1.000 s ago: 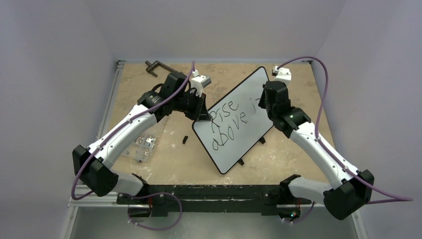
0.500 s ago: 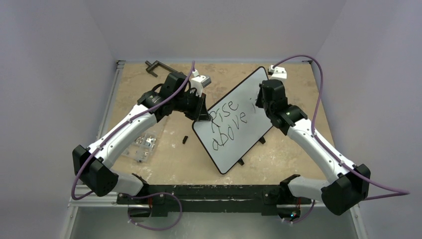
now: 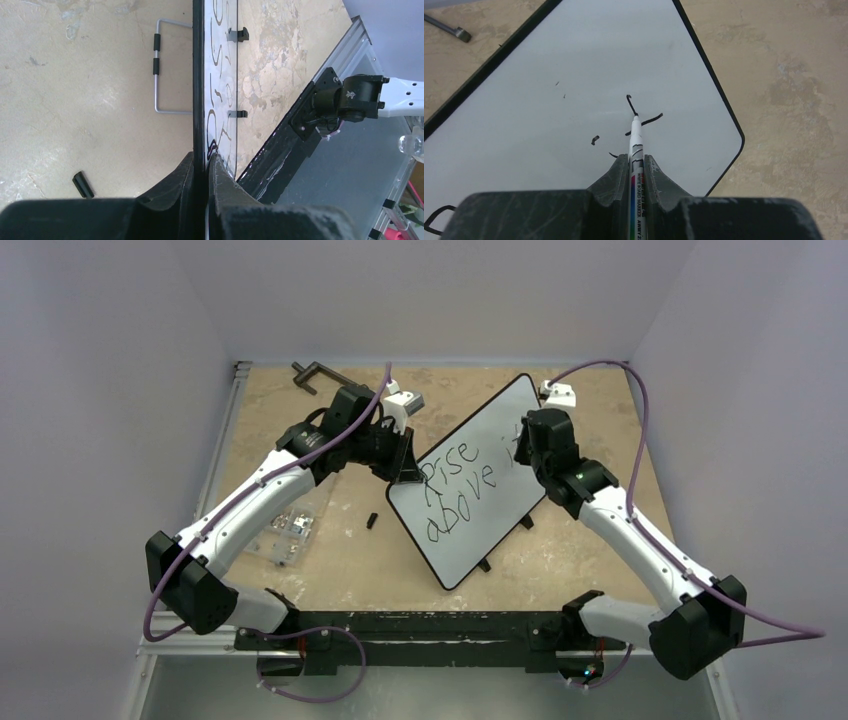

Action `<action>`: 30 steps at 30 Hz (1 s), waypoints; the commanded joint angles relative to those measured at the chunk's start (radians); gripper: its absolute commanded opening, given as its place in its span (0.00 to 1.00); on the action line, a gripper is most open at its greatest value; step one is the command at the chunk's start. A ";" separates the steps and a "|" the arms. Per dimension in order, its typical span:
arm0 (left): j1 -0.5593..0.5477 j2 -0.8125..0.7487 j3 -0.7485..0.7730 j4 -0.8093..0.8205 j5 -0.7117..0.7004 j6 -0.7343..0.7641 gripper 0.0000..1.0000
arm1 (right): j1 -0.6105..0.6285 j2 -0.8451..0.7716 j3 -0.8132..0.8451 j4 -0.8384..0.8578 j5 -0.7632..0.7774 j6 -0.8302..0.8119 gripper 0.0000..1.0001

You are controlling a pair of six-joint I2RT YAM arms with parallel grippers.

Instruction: Write a sentence on the whiteboard

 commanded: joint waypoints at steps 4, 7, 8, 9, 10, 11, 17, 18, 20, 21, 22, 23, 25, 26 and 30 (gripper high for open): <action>-0.001 -0.014 0.002 0.016 -0.071 0.086 0.00 | 0.001 -0.048 -0.070 -0.003 -0.050 0.026 0.00; 0.000 -0.016 0.002 0.015 -0.071 0.086 0.00 | 0.001 -0.056 -0.091 -0.019 -0.050 0.035 0.00; 0.000 -0.017 0.002 0.015 -0.071 0.085 0.00 | 0.001 -0.059 -0.098 -0.023 -0.049 0.039 0.00; -0.001 -0.018 0.001 0.015 -0.070 0.085 0.00 | 0.001 -0.062 -0.107 -0.025 -0.047 0.043 0.00; 0.000 -0.019 0.000 0.015 -0.071 0.085 0.00 | 0.001 -0.064 -0.114 -0.025 -0.047 0.045 0.00; -0.001 -0.021 0.000 0.015 -0.071 0.085 0.00 | 0.001 -0.066 -0.123 -0.025 -0.047 0.048 0.00; 0.000 -0.022 -0.003 0.019 -0.071 0.083 0.00 | 0.000 -0.061 -0.158 -0.024 -0.034 0.058 0.00; 0.000 -0.019 -0.003 0.018 -0.070 0.083 0.00 | 0.001 -0.059 -0.161 -0.023 -0.031 0.061 0.00; -0.001 -0.016 -0.001 0.017 -0.068 0.082 0.00 | 0.001 -0.048 -0.162 -0.021 -0.022 0.066 0.00; 0.000 -0.016 -0.001 0.017 -0.067 0.082 0.00 | 0.001 -0.043 -0.161 -0.019 -0.015 0.067 0.00; 0.000 -0.015 -0.002 0.016 -0.069 0.082 0.00 | 0.001 -0.037 -0.160 -0.017 -0.005 0.066 0.00; -0.001 -0.017 -0.002 0.016 -0.069 0.083 0.00 | 0.000 -0.033 -0.158 -0.013 0.004 0.066 0.00; -0.001 -0.016 -0.003 0.017 -0.070 0.083 0.00 | 0.000 -0.025 -0.150 -0.007 0.021 0.063 0.00; 0.000 -0.016 -0.003 0.017 -0.071 0.083 0.00 | 0.000 -0.019 -0.142 -0.004 0.030 0.060 0.00; 0.000 -0.014 -0.003 0.017 -0.071 0.083 0.00 | -0.001 0.005 -0.103 0.005 0.065 0.049 0.00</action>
